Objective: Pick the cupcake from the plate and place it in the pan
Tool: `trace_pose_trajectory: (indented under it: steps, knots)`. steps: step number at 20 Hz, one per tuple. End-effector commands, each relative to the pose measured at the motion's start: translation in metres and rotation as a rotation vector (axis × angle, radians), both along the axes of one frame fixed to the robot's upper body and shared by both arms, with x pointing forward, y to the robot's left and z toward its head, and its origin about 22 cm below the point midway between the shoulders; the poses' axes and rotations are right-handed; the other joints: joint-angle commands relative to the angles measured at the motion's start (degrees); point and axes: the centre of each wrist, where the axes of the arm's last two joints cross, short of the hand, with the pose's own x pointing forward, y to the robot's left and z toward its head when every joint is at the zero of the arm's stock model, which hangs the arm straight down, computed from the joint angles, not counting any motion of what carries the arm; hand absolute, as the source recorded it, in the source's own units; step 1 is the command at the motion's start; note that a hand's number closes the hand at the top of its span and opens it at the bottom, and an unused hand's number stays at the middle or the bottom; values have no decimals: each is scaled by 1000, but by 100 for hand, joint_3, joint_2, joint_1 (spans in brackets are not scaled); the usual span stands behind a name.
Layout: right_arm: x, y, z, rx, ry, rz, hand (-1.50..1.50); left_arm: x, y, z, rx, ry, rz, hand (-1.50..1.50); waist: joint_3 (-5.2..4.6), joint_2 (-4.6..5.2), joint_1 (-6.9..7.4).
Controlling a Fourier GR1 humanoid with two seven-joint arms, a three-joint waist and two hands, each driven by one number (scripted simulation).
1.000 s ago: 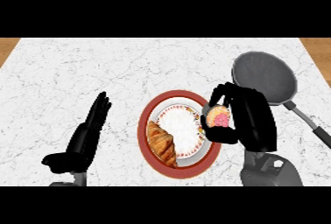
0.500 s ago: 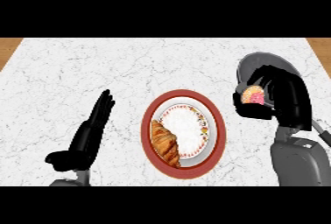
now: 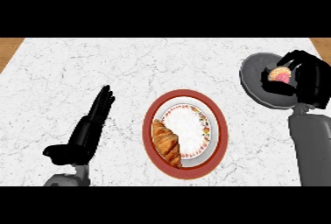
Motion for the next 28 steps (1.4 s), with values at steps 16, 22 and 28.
trace_pose_trajectory:
  steps: [16,22,28]
  knots:
    - [62,-55,-26,125,495,126,-150,3,-14,0,13,-25,-41,0,14,118,373]
    - [58,-57,-38,211,362,179,-150,-4,-10,1,4,-35,-36,0,22,120,339]
    - [58,-74,-24,405,98,171,-150,-6,-16,-9,16,-19,-27,0,20,101,234]
